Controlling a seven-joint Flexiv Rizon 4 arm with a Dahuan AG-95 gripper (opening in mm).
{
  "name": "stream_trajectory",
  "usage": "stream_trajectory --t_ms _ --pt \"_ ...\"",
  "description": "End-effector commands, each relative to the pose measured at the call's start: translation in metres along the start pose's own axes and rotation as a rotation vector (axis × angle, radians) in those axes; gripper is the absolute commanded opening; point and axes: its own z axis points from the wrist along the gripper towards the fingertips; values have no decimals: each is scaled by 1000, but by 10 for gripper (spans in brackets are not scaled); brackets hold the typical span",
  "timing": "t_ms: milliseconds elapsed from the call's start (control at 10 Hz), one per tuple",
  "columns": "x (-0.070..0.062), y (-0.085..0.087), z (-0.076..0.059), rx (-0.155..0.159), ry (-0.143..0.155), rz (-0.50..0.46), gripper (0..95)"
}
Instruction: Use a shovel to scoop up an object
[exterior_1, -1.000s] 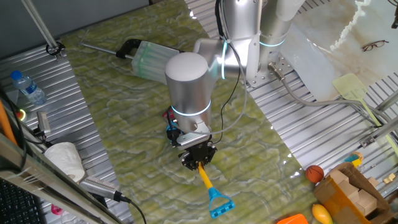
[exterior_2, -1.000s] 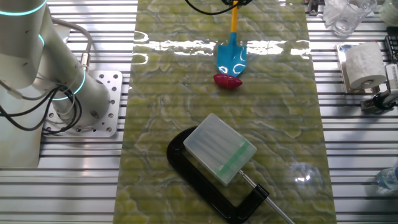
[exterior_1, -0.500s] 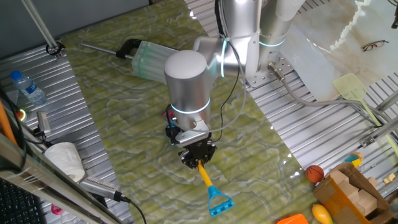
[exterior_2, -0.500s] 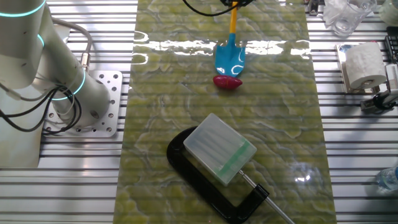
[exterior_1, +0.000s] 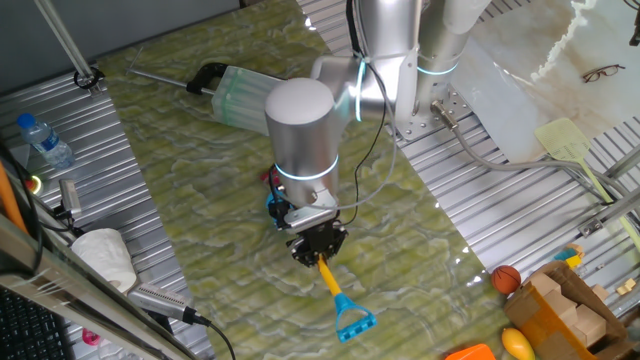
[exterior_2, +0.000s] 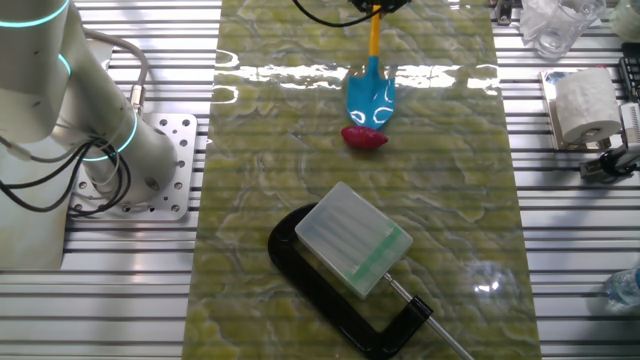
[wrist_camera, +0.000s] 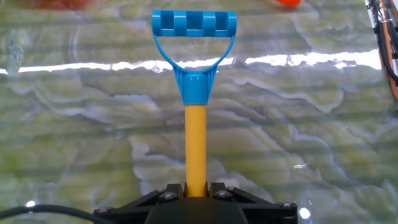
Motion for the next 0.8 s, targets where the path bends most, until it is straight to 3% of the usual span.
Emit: stream_trajectory --t_ms 100,800 --pt "6 2 -2 0 -4 -12 0" --pt "27 19 -7 2 -1 -25 0"
